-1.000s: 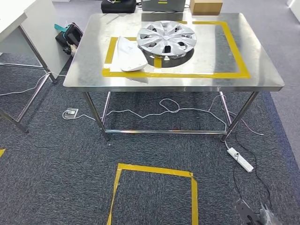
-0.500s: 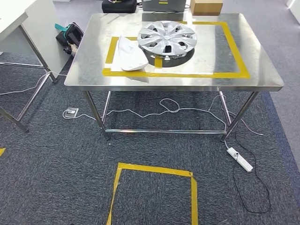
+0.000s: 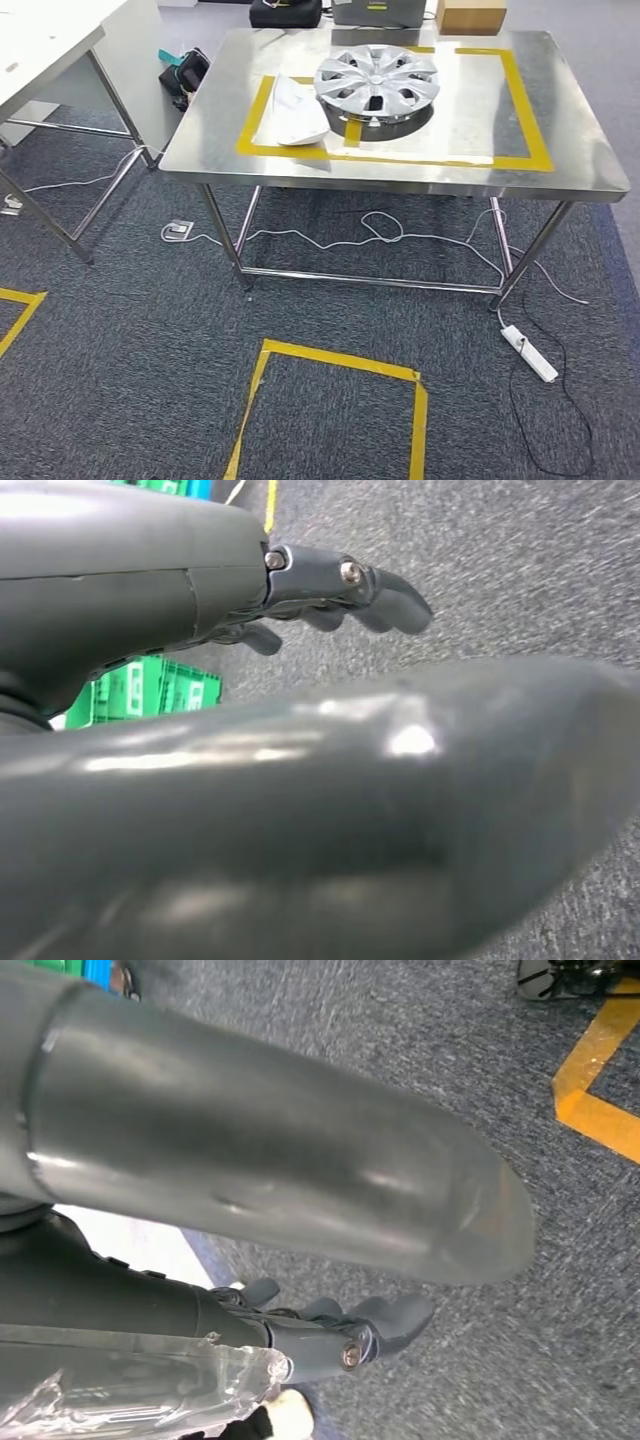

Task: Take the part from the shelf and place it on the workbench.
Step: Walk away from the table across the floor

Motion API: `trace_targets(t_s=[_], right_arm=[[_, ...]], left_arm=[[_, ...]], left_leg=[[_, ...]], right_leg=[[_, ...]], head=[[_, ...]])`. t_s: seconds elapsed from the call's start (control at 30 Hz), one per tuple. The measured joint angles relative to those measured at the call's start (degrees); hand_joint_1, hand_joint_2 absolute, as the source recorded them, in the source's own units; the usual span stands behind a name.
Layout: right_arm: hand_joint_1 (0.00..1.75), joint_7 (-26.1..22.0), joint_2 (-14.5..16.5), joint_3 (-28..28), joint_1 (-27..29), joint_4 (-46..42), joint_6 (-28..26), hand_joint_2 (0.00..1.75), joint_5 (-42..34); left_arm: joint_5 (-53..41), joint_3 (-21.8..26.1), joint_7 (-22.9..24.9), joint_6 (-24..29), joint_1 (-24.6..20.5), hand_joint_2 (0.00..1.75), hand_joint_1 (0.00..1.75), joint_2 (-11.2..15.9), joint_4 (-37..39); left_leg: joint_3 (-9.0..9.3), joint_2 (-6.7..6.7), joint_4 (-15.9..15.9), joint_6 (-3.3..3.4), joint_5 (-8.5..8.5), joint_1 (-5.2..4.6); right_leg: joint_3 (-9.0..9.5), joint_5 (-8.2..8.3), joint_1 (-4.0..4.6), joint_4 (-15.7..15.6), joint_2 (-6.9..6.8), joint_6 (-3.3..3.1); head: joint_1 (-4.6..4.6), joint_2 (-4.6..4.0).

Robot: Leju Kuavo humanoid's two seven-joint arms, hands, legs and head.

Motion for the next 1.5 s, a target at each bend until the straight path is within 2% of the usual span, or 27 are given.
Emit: trace_targets(t_s=[0.03,0.1,0.17,0.2,0.23,0.27,0.37,0.4,0.47,0.5,0.57,0.63,0.7,0.73,0.77,0.83,0.87,0.93,1.0,1.07,1.13,1.2,1.23,1.3,1.37,1.43,1.5], right_arm=[[0.0,0.1,0.1,0.1,0.0,0.0,0.1,0.0,0.4],[0.0,0.3,0.5,0.6,0.1,0.0,0.2,0.0,1.5],[0.0,0.3,0.9,1.3,0.3,0.0,0.3,0.0,2.7],[0.0,0.3,1.1,1.7,0.3,0.0,0.3,0.0,3.1],[0.0,0.3,1.3,2.0,0.3,0.0,0.3,0.0,3.4],[0.0,0.3,1.6,2.3,0.2,0.0,0.3,0.0,3.6],[0.0,0.3,2.1,2.9,0.0,0.0,0.5,0.0,3.9],[0.0,0.3,2.2,3.1,-0.1,0.0,0.6,0.0,3.9],[0.0,0.2,2.2,3.3,-0.3,0.0,1.1,0.0,4.1],[0.0,0.0,2.3,3.4,-0.4,0.0,1.5,0.0,4.2],[0.0,-0.3,2.3,3.6,-0.3,0.1,2.1,0.0,4.4],[0.0,-0.4,2.4,3.8,-0.1,0.2,2.3,0.0,4.5],[0.0,-0.4,2.4,4.0,0.1,0.3,2.4,0.0,4.7],[0.0,-0.5,2.4,4.1,0.1,0.4,2.4,0.0,4.7],[0.0,-0.5,2.4,4.1,0.2,0.4,2.5,0.0,4.8],[0.0,-0.6,2.4,4.3,0.1,0.4,2.6,0.0,4.8],[0.0,-0.6,2.4,4.3,0.1,0.4,2.6,0.0,4.8],[0.0,-0.6,2.5,4.4,-0.1,0.4,2.7,0.0,4.8],[0.0,-0.6,2.6,4.4,-0.3,0.4,2.7,0.0,4.9],[0.0,-0.7,2.7,4.5,-0.2,0.4,2.8,0.0,4.9],[0.0,-1.0,2.7,4.5,0.0,0.4,3.0,0.0,4.7],[0.0,-1.1,2.7,4.5,0.2,0.4,3.5,0.0,4.6],[0.0,-1.2,2.7,4.5,0.2,0.4,3.7,0.0,4.5],[0.0,-1.4,2.7,4.5,0.1,0.4,4.1,0.0,4.3],[0.0,-1.5,2.7,4.5,0.0,0.4,4.4,0.0,4.2],[0.0,-1.6,2.7,4.5,-0.1,0.4,4.6,0.0,4.2],[0.0,-1.6,2.8,4.5,-0.3,0.4,4.7,0.0,4.1]], left_arm=[[0.0,0.0,0.0,0.0,0.1,0.0,0.0,0.0,0.0],[0.0,0.0,0.1,-0.1,-0.1,0.0,0.0,-0.2,0.0],[0.0,0.0,0.2,-0.1,-0.3,0.0,0.0,-0.2,0.0],[0.0,0.0,0.2,-0.2,-0.3,0.0,0.0,-0.3,0.0],[0.0,0.0,0.3,-0.2,-0.2,0.0,0.0,-0.3,0.0],[0.0,0.0,0.3,-0.3,-0.2,0.0,0.0,-0.3,0.0],[0.0,0.0,0.4,-0.4,-0.4,0.0,0.0,-0.3,0.0],[0.0,0.0,0.4,-0.4,-0.5,0.0,0.0,-0.3,0.0],[0.0,0.0,0.6,-0.4,-0.4,0.0,0.0,-0.4,0.0],[0.1,0.0,0.7,-0.4,-0.3,0.0,0.0,-0.4,0.0],[0.1,0.0,1.0,-0.4,-0.2,0.0,0.0,-0.5,0.0],[0.1,0.0,1.1,-0.4,-0.4,0.0,0.0,-0.5,0.0],[0.1,0.0,1.1,-0.5,-0.5,0.0,0.0,-0.5,0.0],[0.1,0.1,1.1,-0.5,-0.4,0.0,0.0,-0.5,0.0],[0.1,0.1,1.1,-0.5,-0.3,0.0,0.0,-0.5,0.0],[0.1,0.1,1.1,-0.5,-0.2,0.0,0.0,-0.6,0.0],[0.1,0.1,1.1,-0.5,-0.3,0.0,0.0,-0.6,0.0],[0.1,0.1,1.1,-0.5,-0.3,0.0,0.0,-0.6,0.0],[0.1,0.1,1.1,-0.5,0.0,0.0,0.0,-0.6,0.0],[0.2,0.1,1.1,-0.5,0.1,0.0,0.0,-0.7,0.1],[0.2,0.1,1.1,-0.6,-0.1,0.0,0.0,-0.8,0.1],[0.2,0.1,1.1,-0.6,-0.2,0.0,0.0,-0.8,0.1],[0.2,0.1,1.1,-0.6,-0.2,0.0,0.0,-0.8,0.1],[0.2,0.1,1.2,-0.6,-0.1,0.0,0.0,-0.8,0.1],[0.2,0.1,1.2,-0.6,-0.2,0.0,0.0,-0.9,0.1],[0.2,0.1,1.2,-0.5,-0.4,0.0,0.0,-1.0,0.1],[0.2,0.1,1.2,-0.5,-0.3,0.0,0.0,-1.0,0.1]], left_leg=[[-0.65,0.91,1.5,0.02,-1.21,-0.07],[-3.43,3.41,8.4,0.4,-5.88,-0.49],[-6.23,4.32,16.1,0.83,-9.9,-0.82],[-6.42,4.44,17.7,1.12,-10.39,-0.97],[-5.5,4.58,17.1,1.49,-9.79,-1.15],[-3.6,4.99,14.4,1.91,-8.4,-1.4],[2.32,8.73,4.4,2.81,-5.35,-2.5],[2.94,9.39,3.0,2.87,-5.36,-2.77],[2.82,8.41,2.5,3.04,-5.58,-2.88],[2.78,7.7,2.4,3.23,-5.52,-2.81],[2.76,6.36,2.2,3.78,-5.3,-2.58],[2.63,4.87,2.2,4.25,-5.17,-2.58],[2.55,3.11,2.2,4.52,-5.06,-2.76],[2.55,2.21,2.2,4.56,-5.0,-2.83],[2.57,1.34,2.2,4.55,-4.92,-2.86],[2.53,-0.25,2.3,4.33,-4.73,-2.91],[2.4,-0.96,2.3,4.12,-4.59,-2.9],[2.05,-2.17,2.3,3.48,-4.24,-2.74],[1.7,-2.75,2.2,2.81,-3.96,-2.53],[0.51,-0.28,4.4,2.26,-5.54,-2.6],[-2.45,3.14,10.7,1.67,-9.34,-2.53],[-5.16,4.28,16.9,1.05,-11.78,-2.17],[-5.27,4.48,17.5,0.79,-11.5,-1.94],[-2.23,5.51,12.5,0.31,-8.41,-1.48],[1.92,8.26,5.2,0.12,-5.9,-1.36],[3.47,9.35,2.3,0.94,-5.61,-1.6],[3.37,7.9,2.2,2.16,-5.61,-1.76]], right_leg=[[-0.12,0.19,0.1,0.1,-0.6,-0.46],[-0.29,0.59,0.47,0.0,-1.96,-1.19],[-0.55,0.84,0.91,0.1,-3.53,-1.54],[-0.7,0.9,1.11,0.1,-4.34,-1.6],[-0.75,0.91,1.26,0.1,-5.1,-1.6],[-0.7,0.87,1.37,0.1,-5.83,-1.56],[-0.67,0.41,1.87,0.2,-7.73,-0.89],[-0.64,0.24,2.07,0.2,-8.35,-0.6],[-0.31,0.06,2.18,0.0,-9.59,-0.11],[-0.15,-0.27,2.09,0.2,-9.12,0.16],[-1.39,-2.4,1.85,3.2,-5.89,0.6],[-4.9,-5.96,1.79,10.6,-2.7,0.68],[-8.01,-7.42,1.89,16.3,-2.05,0.51],[-8.27,-6.51,1.96,16.2,-1.91,0.34],[-7.42,-4.62,2.0,13.8,-1.62,0.12],[-4.05,-0.63,1.94,5.9,0.56,-0.43],[-2.71,0.43,1.86,2.9,1.74,-0.58],[-1.73,0.7,1.88,0.4,2.95,-0.84],[-1.34,1.16,1.93,0.0,1.69,-1.3],[-0.89,1.77,1.75,-0.7,0.16,-1.89],[-0.86,1.99,1.72,-1.0,-1.57,-2.16],[-0.93,1.93,1.67,-1.0,-3.45,-2.17],[-0.92,1.87,1.6,-1.0,-4.32,-2.1],[-0.73,1.63,1.38,-0.9,-5.88,-1.72],[-0.59,1.08,1.55,-0.7,-7.2,-0.93],[-0.41,0.59,1.85,-0.7,-8.31,-0.17],[0.17,0.35,1.66,-0.9,-8.98,0.44]], head=[[-0.18,0.0],[-0.58,0.0],[-0.75,0.0],[-0.75,0.0],[-0.75,0.0],[-0.75,0.0],[-0.83,0.0],[-0.79,0.0],[-0.71,0.0],[-0.6,0.0],[-0.43,0.0],[-0.25,0.0],[-0.24,0.0],[-0.24,0.0],[-0.24,0.0],[-0.25,0.0],[-0.26,0.0],[-0.28,0.0],[-0.28,0.0],[-0.55,0.0],[-0.81,0.0],[-0.84,0.0],[-0.84,0.0],[-0.85,0.0],[-0.94,0.0],[-0.75,0.0],[-0.49,0.0]])
